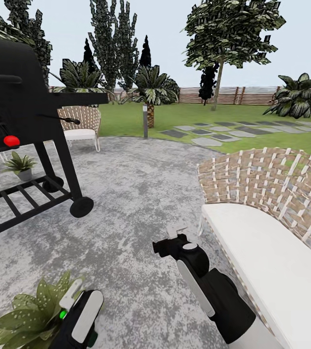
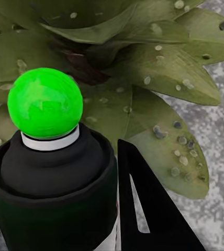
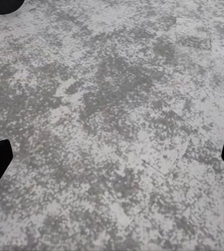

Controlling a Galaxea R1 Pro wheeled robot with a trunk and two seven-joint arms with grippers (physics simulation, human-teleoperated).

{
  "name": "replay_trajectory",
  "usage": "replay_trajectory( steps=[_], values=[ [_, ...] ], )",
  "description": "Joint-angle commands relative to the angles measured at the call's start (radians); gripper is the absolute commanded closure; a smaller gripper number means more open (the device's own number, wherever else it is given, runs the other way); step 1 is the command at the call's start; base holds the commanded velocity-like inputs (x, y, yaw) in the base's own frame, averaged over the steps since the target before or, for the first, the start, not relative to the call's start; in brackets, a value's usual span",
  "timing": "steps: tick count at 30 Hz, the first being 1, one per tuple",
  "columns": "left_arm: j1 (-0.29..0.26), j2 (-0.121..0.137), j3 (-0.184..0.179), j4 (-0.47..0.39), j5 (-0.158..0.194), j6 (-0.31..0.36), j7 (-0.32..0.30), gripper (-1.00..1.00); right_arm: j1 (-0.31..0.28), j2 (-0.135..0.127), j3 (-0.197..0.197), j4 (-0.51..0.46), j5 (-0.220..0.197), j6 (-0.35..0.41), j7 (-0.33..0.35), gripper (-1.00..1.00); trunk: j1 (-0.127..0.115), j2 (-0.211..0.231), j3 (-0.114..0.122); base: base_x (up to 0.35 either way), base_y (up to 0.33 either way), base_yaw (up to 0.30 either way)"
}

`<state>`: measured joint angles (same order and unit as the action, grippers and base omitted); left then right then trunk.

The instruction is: Pick up the pesticide atomizer in the garden and spray insectifuge to fully cover both potted plants in the garden.

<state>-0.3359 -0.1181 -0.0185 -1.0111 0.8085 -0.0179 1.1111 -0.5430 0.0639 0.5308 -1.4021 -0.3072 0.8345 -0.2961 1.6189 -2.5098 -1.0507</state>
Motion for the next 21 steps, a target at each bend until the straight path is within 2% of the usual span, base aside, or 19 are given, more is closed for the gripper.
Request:
replay_trajectory(
  steps=[1, 4, 6, 9, 11, 14, 17, 19, 20, 21],
  values=[
    [0.000, 0.000, 0.000, 0.000, 0.000, 0.001, 0.001, 1.00, 0.000, 0.000, 0.000, 0.000, 0.000, 0.000, 0.000, -1.00, 0.000, 0.000, 0.000, 0.000, 0.000, 0.000],
    [0.000, 0.000, 0.000, 0.003, 0.003, 0.000, 0.002, 1.00, 0.000, 0.000, 0.000, 0.000, 0.000, 0.000, 0.000, -1.00, 0.000, 0.000, 0.000, 0.000, 0.000, 0.000],
    [-0.001, 0.000, 0.000, 0.035, 0.008, 0.000, 0.001, 1.00, 0.000, 0.000, 0.000, 0.000, 0.000, 0.000, 0.000, -1.00, 0.000, 0.000, 0.000, 0.000, 0.000, 0.000],
    [-0.012, 0.000, 0.000, 0.062, 0.041, 0.001, -0.001, 1.00, 0.000, 0.000, 0.000, 0.000, 0.000, 0.000, 0.000, -1.00, 0.000, 0.000, 0.000, 0.000, 0.000, 0.000],
    [-0.039, -0.001, -0.001, 0.116, 0.052, 0.001, -0.026, 1.00, 0.000, 0.000, 0.000, 0.000, 0.000, 0.000, 0.000, -1.00, 0.000, 0.000, 0.000, 0.000, 0.000, 0.000],
    [-0.070, -0.007, -0.004, 0.143, 0.052, 0.007, -0.088, 1.00, 0.000, 0.000, 0.000, -0.001, 0.000, 0.000, 0.000, -1.00, 0.000, 0.000, 0.000, 0.000, 0.000, 0.000],
    [-0.130, -0.013, -0.023, 0.175, 0.048, 0.025, -0.159, 1.00, 0.000, 0.000, 0.017, -0.004, 0.000, 0.000, -0.002, -1.00, 0.000, 0.000, 0.000, 0.000, 0.000, 0.000],
    [-0.190, -0.015, -0.060, 0.254, 0.049, 0.042, -0.191, 1.00, 0.000, 0.000, 0.023, -0.005, 0.000, -0.001, -0.003, -1.00, 0.000, 0.000, 0.000, 0.000, 0.000, 0.000],
    [-0.239, -0.019, -0.080, 0.318, 0.050, 0.056, -0.204, 1.00, 0.000, 0.000, 0.023, -0.007, 0.000, -0.001, -0.003, -1.00, 0.000, 0.000, 0.000, 0.000, 0.000, 0.000],
    [-0.262, -0.021, -0.087, 0.339, 0.050, 0.074, -0.211, 1.00, 0.000, -0.001, 0.023, -0.007, 0.000, -0.001, -0.003, -1.00, 0.000, 0.000, 0.000, 0.000, 0.000, 0.000]
  ],
)
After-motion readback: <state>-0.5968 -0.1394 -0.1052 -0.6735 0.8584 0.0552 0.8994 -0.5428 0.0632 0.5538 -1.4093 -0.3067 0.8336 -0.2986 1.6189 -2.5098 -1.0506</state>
